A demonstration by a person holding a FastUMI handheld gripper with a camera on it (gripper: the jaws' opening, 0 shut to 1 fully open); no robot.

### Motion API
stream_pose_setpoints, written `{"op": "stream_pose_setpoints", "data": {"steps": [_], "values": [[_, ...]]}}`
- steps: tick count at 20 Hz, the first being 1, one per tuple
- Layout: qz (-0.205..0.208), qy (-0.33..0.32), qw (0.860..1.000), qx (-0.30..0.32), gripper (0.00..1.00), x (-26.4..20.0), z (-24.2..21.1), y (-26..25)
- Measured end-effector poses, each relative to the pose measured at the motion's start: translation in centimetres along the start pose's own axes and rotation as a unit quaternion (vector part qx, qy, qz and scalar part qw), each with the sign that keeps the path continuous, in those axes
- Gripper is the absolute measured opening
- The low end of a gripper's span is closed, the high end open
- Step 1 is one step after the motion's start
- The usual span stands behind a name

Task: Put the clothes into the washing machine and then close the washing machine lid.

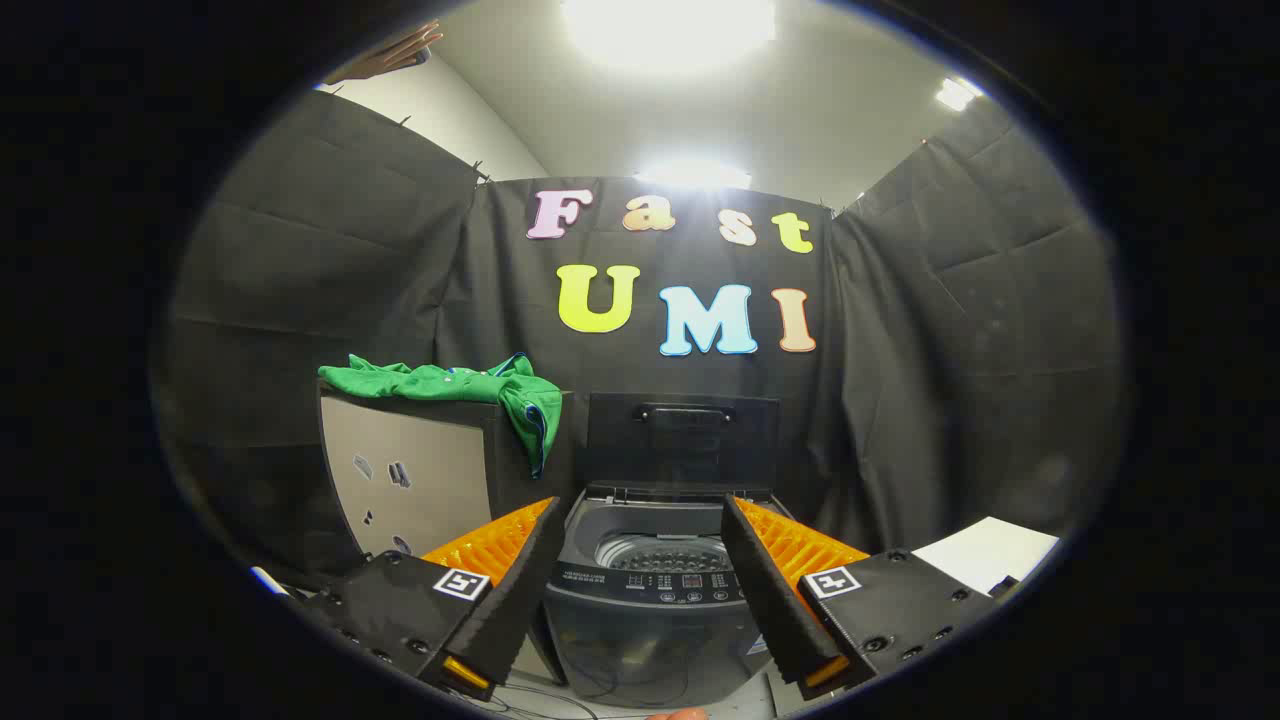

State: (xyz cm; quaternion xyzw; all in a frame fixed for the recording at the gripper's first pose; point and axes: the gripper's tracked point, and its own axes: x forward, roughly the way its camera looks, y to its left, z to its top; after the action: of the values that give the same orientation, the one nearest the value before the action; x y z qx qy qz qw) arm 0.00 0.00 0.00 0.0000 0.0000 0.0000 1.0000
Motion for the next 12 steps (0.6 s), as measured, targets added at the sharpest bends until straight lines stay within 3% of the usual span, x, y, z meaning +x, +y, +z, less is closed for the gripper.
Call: {"op": "stream_pose_setpoints", "data": {"steps": [12], "values": [[-0.012,-0.004,1.000,-0.005,0.98,0.33,0.63,-0.71]]}}
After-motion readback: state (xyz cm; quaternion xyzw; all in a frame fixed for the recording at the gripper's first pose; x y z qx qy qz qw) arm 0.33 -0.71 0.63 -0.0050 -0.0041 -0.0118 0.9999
